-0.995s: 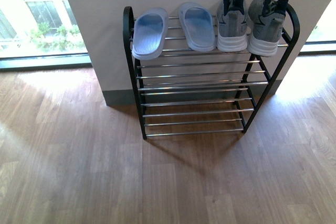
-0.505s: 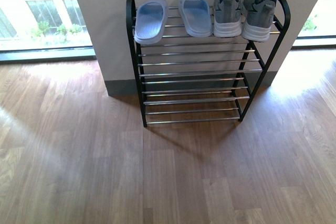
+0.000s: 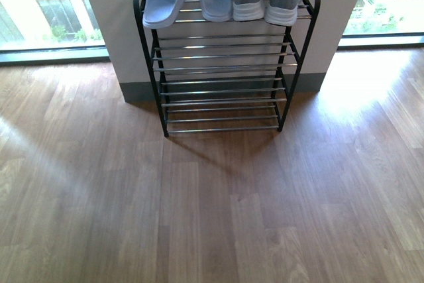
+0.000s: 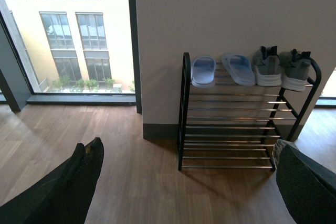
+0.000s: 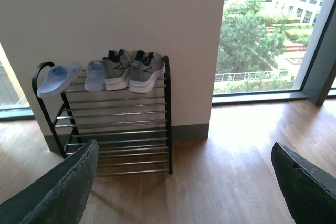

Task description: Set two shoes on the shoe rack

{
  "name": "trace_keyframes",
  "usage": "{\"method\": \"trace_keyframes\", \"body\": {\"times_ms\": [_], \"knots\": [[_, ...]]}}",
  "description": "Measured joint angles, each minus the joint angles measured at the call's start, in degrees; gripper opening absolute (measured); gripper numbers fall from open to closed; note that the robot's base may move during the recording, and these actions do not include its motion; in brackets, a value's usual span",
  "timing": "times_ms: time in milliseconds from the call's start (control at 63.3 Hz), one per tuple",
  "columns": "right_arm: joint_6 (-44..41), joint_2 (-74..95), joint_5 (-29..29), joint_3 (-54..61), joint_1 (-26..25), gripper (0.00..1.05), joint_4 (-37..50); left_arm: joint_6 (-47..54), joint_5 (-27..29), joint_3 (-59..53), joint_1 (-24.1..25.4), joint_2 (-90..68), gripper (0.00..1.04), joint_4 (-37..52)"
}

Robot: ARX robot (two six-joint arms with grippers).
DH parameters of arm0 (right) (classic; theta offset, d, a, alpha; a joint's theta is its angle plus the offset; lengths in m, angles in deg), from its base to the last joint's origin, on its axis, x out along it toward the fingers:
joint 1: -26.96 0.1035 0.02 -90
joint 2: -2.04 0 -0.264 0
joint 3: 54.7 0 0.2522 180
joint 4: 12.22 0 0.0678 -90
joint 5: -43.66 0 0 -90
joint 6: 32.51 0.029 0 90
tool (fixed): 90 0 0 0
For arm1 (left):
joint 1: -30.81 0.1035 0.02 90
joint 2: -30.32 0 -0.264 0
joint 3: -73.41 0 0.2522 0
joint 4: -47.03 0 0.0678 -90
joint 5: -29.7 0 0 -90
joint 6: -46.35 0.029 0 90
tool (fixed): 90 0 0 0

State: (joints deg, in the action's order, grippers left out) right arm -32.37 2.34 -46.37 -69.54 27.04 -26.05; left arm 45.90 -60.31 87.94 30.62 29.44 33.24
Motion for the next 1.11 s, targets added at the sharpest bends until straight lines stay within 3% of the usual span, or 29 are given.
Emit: {"method": "trace_keyframes", "body": {"times_ms": [1106], "knots": [[0.0, -0.1, -0.1, 0.0, 0.0, 0.96, 0.0, 0.0, 0.0, 0.0, 0.2, 0.0, 0.95, 0.0]]}}
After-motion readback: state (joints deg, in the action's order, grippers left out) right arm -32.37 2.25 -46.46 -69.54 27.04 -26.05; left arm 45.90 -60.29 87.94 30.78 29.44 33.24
